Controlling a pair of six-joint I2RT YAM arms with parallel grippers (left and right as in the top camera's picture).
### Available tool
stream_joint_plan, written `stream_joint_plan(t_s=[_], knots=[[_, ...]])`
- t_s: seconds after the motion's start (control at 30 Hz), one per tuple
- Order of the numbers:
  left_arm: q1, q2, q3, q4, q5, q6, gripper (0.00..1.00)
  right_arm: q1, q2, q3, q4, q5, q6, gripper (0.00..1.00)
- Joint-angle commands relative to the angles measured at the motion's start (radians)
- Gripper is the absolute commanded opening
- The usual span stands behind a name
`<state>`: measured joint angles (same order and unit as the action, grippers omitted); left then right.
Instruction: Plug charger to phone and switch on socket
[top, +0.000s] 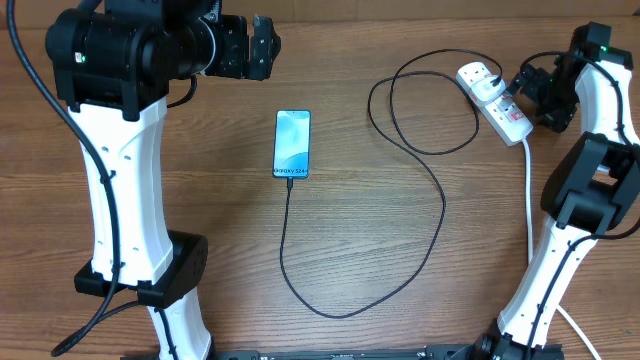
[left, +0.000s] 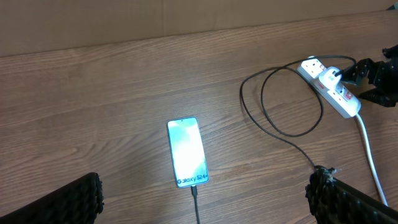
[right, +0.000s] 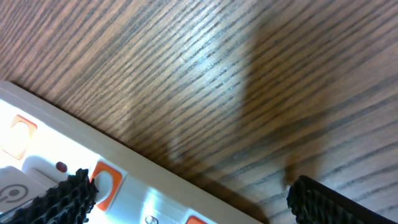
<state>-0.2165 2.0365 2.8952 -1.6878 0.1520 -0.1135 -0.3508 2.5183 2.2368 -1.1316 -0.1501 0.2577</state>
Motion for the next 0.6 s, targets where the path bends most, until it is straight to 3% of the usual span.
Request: stream_joint_plan(t_s=[0.0,0.57], knots=[[0.002,0.004,0.000,-0.002,-0.006,-0.006,1.00,0.009,0.026,0.008,-0.026,0.022,-0.021,1.00],[0.002,0.004,0.000,-0.002,-0.006,-0.006,1.00,0.011,0.029,0.008,-0.040,0.018,-0.023,1.00]])
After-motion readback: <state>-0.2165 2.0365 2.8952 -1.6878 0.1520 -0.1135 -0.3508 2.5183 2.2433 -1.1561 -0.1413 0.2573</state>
